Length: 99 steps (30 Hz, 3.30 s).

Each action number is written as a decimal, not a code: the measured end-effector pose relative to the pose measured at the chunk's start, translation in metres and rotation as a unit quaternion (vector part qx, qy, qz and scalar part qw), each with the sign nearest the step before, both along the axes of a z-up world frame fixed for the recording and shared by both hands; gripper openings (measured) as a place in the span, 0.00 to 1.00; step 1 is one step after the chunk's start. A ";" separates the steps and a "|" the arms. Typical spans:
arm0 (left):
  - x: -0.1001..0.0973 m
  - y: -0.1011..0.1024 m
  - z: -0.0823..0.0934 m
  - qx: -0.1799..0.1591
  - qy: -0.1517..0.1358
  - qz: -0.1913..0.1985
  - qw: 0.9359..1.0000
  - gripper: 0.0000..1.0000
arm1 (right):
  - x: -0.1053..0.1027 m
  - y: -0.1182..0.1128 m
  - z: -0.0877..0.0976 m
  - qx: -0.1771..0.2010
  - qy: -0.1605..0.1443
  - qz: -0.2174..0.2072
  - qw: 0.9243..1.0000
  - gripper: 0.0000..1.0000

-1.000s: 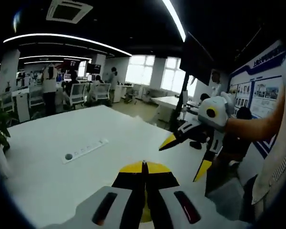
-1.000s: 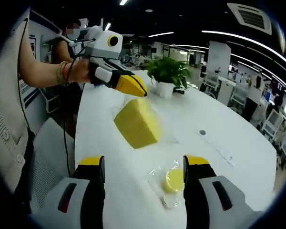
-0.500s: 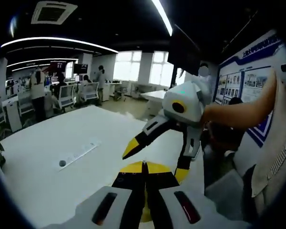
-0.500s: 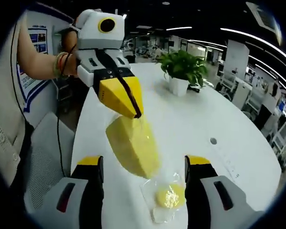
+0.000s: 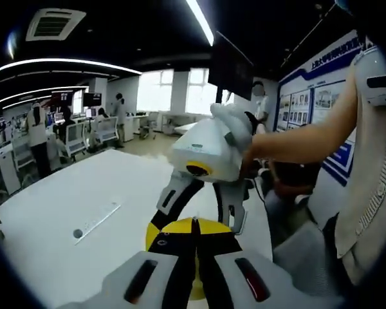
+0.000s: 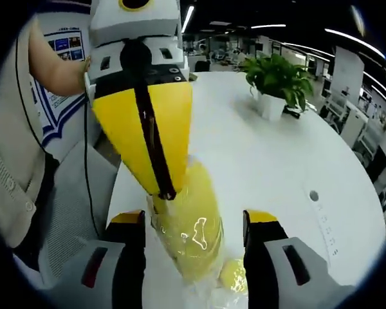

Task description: Compare the silicone blocks by pressing each to a similar depth, holding the contact briefly, and releasing to observe deformation and rebound differences across the visible hardness samples.

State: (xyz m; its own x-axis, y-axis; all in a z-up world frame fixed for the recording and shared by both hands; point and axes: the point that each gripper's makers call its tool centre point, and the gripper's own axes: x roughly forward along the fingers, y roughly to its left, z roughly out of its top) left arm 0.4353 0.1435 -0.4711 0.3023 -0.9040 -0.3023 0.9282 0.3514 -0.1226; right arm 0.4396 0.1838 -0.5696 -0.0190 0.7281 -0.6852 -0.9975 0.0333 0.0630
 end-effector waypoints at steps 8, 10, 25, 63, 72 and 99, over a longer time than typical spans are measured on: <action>-0.003 -0.001 0.003 0.000 -0.009 -0.009 1.000 0.00 | -0.003 0.000 -0.002 -0.009 0.005 0.018 1.000 0.38; -0.002 0.000 0.003 0.002 -0.013 -0.008 1.000 0.00 | -0.004 0.001 -0.001 -0.010 0.004 0.021 1.000 0.37; -0.007 0.002 0.007 0.001 -0.020 -0.017 1.000 0.00 | -0.017 -0.002 0.003 -0.025 0.026 0.031 0.999 0.13; -0.010 -0.001 0.001 0.009 -0.018 -0.024 1.000 0.00 | -0.020 -0.007 -0.003 -0.043 0.019 0.047 0.998 0.06; -0.009 0.000 0.001 0.004 -0.003 -0.010 1.000 0.00 | -0.017 -0.006 -0.003 -0.039 0.006 0.044 0.998 0.09; -0.011 0.006 -0.003 -0.018 0.021 0.015 1.000 0.00 | -0.016 -0.001 -0.010 -0.016 -0.055 0.034 0.998 0.32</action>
State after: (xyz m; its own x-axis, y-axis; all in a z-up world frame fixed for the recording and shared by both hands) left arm 0.4240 0.1495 -0.4740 0.3179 -0.9050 -0.2828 0.9109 0.3742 -0.1739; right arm 0.4238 0.1825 -0.5801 0.0091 0.7049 -0.7093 -0.9982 -0.0354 -0.0479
